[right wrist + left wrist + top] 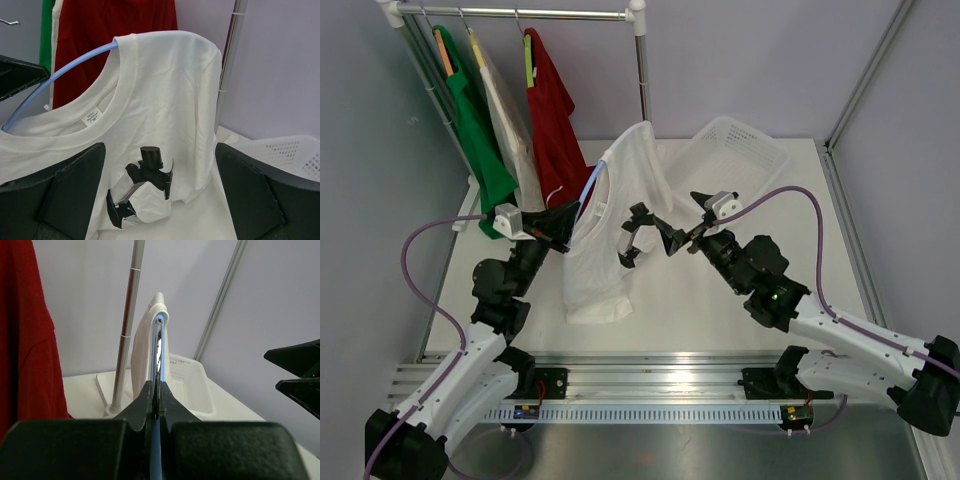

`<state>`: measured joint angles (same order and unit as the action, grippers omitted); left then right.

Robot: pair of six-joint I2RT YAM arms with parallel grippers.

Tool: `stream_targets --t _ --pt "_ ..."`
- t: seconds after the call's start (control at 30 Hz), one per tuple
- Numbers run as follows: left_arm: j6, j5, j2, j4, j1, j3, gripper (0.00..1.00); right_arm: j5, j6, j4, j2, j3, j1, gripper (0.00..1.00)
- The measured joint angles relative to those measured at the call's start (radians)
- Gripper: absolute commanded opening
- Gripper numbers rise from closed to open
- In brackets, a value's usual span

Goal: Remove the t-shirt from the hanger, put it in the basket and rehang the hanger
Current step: Remove the tshirt from the hanger

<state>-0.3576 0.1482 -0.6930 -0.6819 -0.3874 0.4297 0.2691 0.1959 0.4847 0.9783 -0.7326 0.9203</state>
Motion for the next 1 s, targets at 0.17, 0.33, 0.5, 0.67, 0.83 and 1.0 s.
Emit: stream_targets --t 0.17,0.33,0.5,0.67,0.83,1.0 --pt "0.000 0.000 0.000 0.000 0.000 0.000 0.00 -0.021 0.000 -0.010 -0.029 0.005 0.000 1.00" --pt "-0.001 0.001 0.005 0.008 0.000 0.000 0.00 -0.044 0.000 -0.017 -0.060 0.008 0.000 0.99" --pt "-0.006 0.001 0.031 0.017 0.000 0.000 0.00 -0.118 0.009 -0.065 -0.059 0.008 0.000 0.99" --pt "-0.010 0.001 0.038 0.021 0.000 0.000 0.00 -0.266 0.034 -0.078 -0.026 0.008 0.000 0.97" --pt "-0.021 0.001 0.014 0.029 0.000 0.003 0.00 -0.379 0.056 -0.077 0.038 0.007 0.000 0.92" --pt "-0.036 0.001 -0.022 0.031 0.000 0.008 0.00 -0.475 0.087 -0.061 0.102 0.005 0.000 0.92"
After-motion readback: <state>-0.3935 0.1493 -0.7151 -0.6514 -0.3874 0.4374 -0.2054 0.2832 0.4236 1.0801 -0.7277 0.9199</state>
